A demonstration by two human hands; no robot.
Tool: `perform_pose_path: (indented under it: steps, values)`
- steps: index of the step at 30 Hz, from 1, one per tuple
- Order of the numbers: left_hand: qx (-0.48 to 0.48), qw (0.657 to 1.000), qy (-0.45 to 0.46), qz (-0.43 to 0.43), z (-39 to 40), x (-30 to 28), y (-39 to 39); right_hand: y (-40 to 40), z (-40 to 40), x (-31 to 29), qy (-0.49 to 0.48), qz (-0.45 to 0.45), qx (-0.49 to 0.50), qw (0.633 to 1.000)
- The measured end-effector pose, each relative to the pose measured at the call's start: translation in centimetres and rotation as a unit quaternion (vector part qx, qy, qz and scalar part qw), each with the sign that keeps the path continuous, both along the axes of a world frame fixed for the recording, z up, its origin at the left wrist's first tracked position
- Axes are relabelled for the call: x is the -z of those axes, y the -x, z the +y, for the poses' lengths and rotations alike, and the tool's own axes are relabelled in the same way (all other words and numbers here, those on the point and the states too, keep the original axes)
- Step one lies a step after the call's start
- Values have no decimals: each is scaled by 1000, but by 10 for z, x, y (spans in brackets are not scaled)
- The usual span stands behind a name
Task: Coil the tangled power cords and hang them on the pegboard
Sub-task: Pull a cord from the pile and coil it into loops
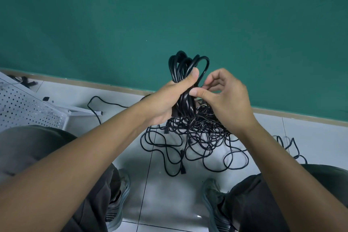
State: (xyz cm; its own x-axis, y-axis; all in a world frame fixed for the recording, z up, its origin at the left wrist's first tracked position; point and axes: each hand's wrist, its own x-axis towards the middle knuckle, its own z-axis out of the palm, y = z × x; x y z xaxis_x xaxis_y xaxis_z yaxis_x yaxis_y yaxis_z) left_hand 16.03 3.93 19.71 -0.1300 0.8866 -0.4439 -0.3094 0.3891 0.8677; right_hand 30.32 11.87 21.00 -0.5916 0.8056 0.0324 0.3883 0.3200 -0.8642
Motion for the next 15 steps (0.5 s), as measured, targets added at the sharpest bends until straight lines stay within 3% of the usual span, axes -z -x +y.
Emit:
perform_pose_path:
  steps: [3,15]
  values:
    - [17,998,-9,-55,-2,-3,1,-1,4,2,58,14,17,998]
    - [-49,965,-63,-250,3,-7,24,-5,22,17,81,-69,-67,992]
